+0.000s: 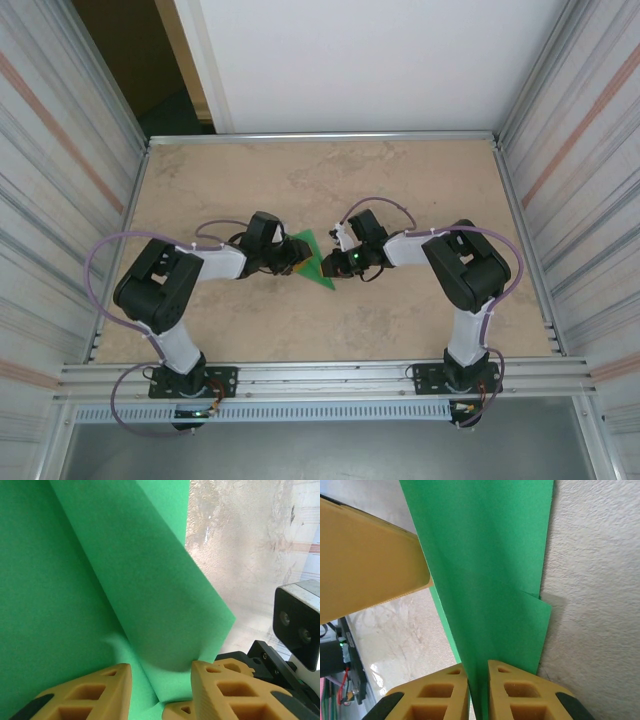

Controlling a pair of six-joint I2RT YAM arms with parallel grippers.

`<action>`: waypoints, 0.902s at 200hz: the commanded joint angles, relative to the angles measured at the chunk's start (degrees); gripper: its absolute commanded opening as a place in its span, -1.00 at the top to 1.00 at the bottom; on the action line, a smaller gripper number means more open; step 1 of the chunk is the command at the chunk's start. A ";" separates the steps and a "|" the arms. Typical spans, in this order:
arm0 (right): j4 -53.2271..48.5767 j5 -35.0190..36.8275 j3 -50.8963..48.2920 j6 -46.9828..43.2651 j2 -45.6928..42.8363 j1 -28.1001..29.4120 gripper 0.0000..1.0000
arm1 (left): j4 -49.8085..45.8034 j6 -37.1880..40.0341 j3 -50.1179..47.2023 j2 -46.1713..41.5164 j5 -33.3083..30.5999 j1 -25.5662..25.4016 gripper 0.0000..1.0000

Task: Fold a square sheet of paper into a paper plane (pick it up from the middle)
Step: Fourth fold the wing at the center of the table.

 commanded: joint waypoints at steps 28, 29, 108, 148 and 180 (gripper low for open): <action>-0.87 0.74 -0.91 0.84 1.43 -0.34 0.56 | -4.59 1.50 2.36 2.47 -0.26 -0.32 0.25; -0.93 0.75 -0.89 0.87 1.41 -0.34 0.55 | -4.67 1.52 2.39 2.46 -0.27 -0.32 0.25; -1.79 0.37 -3.02 0.68 -4.38 -1.77 0.38 | -13.72 2.32 5.53 4.72 -1.32 -0.38 0.17; 0.97 0.77 -5.46 3.11 -8.81 -3.50 0.28 | -21.64 3.32 8.49 6.84 -3.04 -0.66 0.13; 2.77 2.02 -6.75 4.18 -11.28 -3.12 0.32 | -26.05 3.83 10.80 9.16 -3.78 -1.27 0.06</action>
